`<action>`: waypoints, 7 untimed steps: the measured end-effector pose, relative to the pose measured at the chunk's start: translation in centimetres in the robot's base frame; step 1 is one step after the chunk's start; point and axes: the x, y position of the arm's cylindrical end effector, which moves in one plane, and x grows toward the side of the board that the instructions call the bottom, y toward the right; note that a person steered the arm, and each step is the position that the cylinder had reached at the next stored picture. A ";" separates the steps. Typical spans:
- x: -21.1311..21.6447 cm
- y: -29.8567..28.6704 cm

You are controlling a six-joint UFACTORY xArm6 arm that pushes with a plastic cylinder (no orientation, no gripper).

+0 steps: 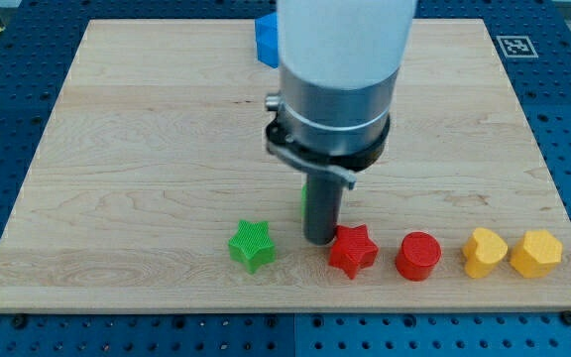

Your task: Push the green circle to the center

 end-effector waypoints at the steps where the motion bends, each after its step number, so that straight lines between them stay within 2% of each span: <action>1: -2.7 2.6; 2: -5.4 3.1; 3: -4.9 3.1; 4: -1.3 3.7; 7: -3.1 1.8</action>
